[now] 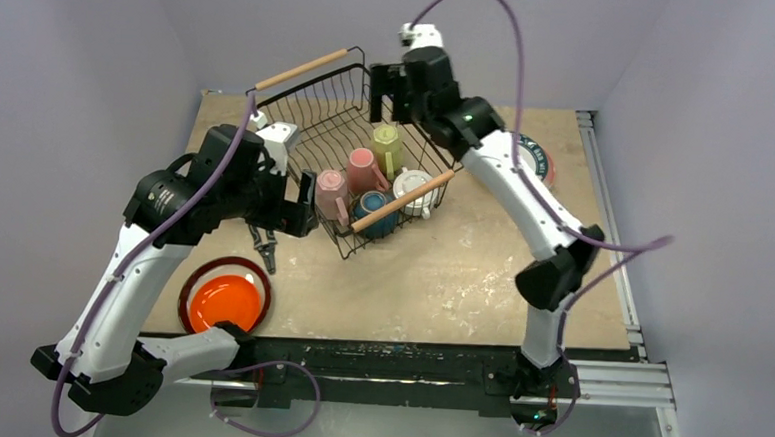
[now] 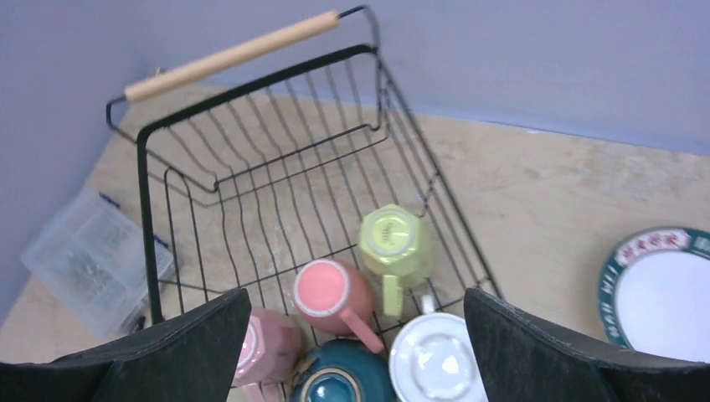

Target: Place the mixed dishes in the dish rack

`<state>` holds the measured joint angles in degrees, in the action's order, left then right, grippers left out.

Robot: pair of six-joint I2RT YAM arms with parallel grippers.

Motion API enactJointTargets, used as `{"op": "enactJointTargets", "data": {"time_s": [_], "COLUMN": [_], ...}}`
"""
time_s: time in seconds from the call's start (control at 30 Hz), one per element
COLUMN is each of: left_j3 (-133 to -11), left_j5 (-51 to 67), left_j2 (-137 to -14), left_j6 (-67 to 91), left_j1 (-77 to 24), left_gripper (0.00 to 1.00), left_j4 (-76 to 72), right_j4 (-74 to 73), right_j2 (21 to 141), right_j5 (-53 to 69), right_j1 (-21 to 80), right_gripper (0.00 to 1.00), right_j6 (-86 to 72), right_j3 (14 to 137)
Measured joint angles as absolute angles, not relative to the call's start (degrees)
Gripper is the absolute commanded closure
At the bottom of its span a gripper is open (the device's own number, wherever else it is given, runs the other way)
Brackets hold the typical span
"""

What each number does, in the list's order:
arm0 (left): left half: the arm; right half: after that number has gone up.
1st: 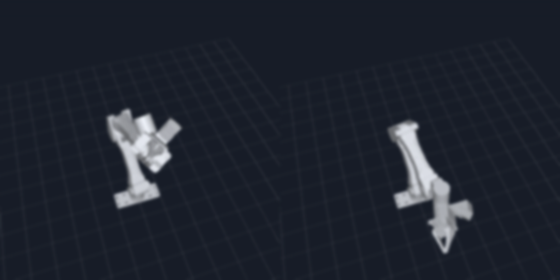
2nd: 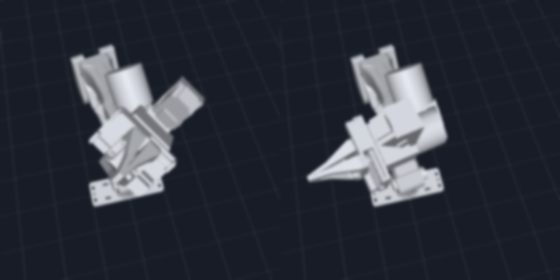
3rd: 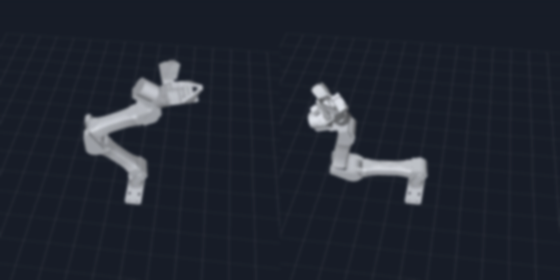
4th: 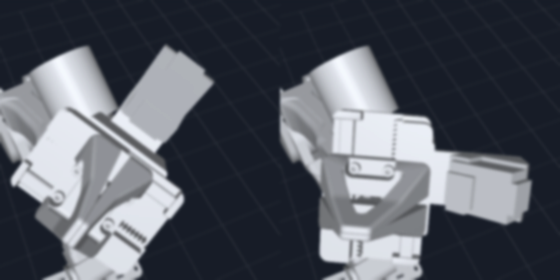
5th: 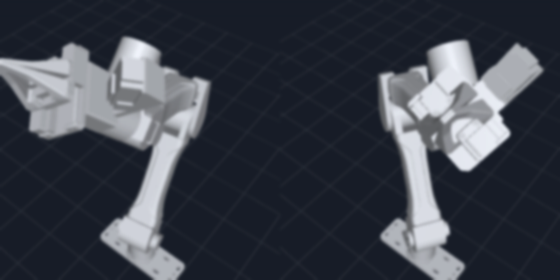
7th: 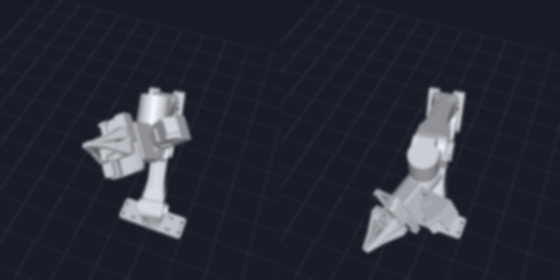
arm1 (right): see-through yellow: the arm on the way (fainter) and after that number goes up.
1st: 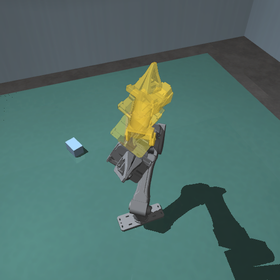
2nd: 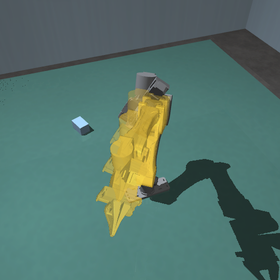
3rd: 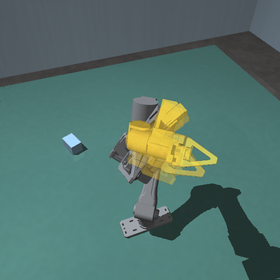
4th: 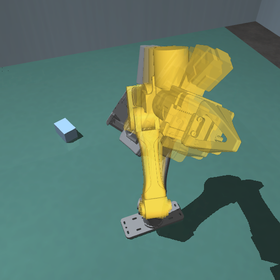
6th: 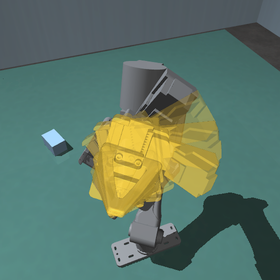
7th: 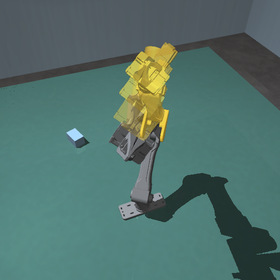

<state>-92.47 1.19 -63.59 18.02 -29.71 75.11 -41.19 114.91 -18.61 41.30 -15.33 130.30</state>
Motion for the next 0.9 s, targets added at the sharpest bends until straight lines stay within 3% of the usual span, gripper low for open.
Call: {"op": "enactJointTargets", "data": {"time_s": [0.2, 0.33, 0.57, 0.9], "left_j3": [-91.07, -90.91, -89.25, -89.25], "left_j5": [2.9, 3.9, 5.72, 5.82], "left_j2": [-63.46, -63.42, -62.33, -62.22], "left_j6": [18.46, 18.46, 18.48, 18.9], "left_j1": [-29.71, -29.71, -29.71, -29.71], "left_gripper": [0.0, 0.0, 0.0, 0.0], "left_j4": [73.38, 72.95, 72.38, 72.31], "right_j4": [-35.18, -31.7, -28.32, -24.58], "right_j2": [96.12, 90.94, 95.29, 105.97], "right_j5": [-17.26, -11.92, 3.03, 16.14], "right_j1": [27.4, 13.21, -5.06, -15.27], "right_gripper": [0.02, 0.08, 0.14, 0.23], "right_j6": [-23.24, -28.32, -33.17, -33.95], "right_j3": [110.0, 96.36, 84.09, 82.59]}}
